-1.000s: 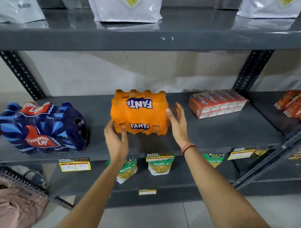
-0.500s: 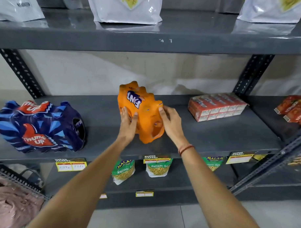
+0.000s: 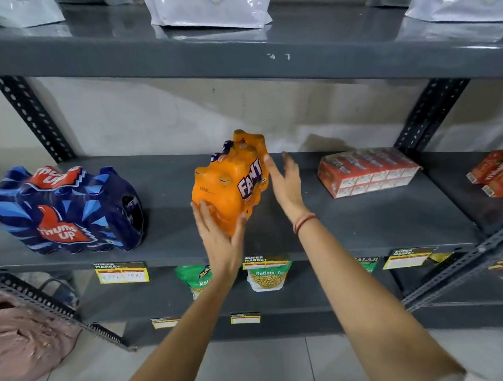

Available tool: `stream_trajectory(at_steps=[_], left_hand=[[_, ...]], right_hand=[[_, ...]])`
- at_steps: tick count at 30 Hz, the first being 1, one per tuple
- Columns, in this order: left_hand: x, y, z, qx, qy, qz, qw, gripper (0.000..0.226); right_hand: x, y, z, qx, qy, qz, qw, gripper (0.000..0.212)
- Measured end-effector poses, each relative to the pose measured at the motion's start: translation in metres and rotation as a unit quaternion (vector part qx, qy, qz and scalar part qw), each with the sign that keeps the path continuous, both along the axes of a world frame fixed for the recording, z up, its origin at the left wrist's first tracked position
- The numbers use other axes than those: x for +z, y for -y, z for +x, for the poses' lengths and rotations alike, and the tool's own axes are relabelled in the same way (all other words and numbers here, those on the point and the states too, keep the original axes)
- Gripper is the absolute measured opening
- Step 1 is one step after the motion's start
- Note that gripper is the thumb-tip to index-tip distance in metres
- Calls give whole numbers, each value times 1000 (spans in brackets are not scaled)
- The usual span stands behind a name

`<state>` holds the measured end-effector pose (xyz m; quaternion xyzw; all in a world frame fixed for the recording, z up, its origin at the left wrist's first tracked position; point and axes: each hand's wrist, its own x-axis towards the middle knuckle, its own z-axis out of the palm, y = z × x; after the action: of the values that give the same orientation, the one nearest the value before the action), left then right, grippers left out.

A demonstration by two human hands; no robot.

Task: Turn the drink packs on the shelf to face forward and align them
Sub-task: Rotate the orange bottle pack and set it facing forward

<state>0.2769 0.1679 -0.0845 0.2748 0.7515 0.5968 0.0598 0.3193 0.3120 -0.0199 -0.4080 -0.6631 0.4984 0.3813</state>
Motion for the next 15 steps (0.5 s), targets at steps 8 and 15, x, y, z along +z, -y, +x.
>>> stream_trajectory(at_steps=[8, 15], left_hand=[[5, -6, -47, -22, -1, -42, 999, 97], [13, 9, -130, -144, 34, -115, 982, 99]], right_hand=[[-12, -32, -19, 115, 11, -101, 988, 87], [-15, -32, -9, 106, 126, -45, 985, 77]])
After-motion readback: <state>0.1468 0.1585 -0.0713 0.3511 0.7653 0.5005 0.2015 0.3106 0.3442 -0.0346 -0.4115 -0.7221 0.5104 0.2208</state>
